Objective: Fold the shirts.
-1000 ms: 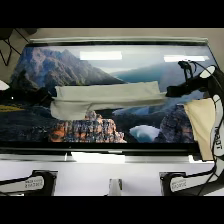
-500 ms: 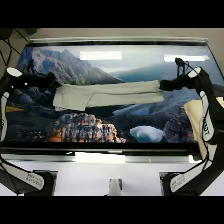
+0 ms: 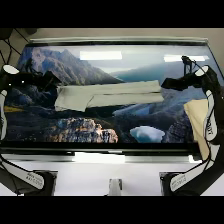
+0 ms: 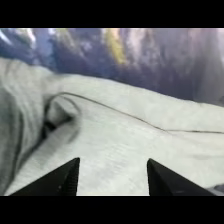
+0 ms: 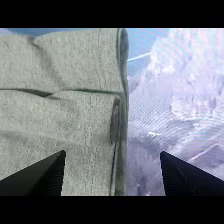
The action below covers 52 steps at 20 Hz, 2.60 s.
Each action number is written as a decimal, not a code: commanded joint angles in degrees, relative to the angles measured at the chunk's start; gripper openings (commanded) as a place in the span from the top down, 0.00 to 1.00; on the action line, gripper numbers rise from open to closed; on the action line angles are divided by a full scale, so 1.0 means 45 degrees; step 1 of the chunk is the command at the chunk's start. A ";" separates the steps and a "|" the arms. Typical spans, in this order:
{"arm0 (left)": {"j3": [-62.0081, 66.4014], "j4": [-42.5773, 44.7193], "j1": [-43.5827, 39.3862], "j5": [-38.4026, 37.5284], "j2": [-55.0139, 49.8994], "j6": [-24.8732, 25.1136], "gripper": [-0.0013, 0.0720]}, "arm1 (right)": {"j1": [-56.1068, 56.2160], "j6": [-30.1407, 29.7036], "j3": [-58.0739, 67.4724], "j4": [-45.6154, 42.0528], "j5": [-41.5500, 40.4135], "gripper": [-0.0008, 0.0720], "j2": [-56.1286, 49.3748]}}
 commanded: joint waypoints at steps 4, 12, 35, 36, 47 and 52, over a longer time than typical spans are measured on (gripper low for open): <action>0.0330 -0.0219 -0.0374 -0.0437 0.2132 0.1404 0.27 | 0.0092 0.1219 0.0087 0.1190 -0.0039 0.14 -0.1132; 0.0330 -0.1248 -0.1258 -0.0860 0.4483 0.2579 0.27 | 0.1088 0.3206 0.0097 0.1151 -0.0495 0.19 -0.1826; -0.4430 -1.0025 -1.1011 0.5761 -0.1015 0.3900 0.93 | 0.2613 0.1263 0.0112 0.0355 0.6883 0.95 0.8296; -0.4197 -1.0559 -1.1409 0.5761 -0.1409 0.3910 0.93 | 0.2613 0.1438 0.0112 0.0282 0.6902 0.95 0.8548; -0.3434 -0.5294 -0.6212 0.3643 0.2200 0.4376 0.94 | 0.5158 0.1651 0.0087 0.0238 0.3662 0.95 0.5984; -0.3429 -0.5037 -0.1341 0.1938 0.5591 0.4371 0.94 | 0.7844 0.2555 0.0087 0.1710 -0.0369 0.95 0.3143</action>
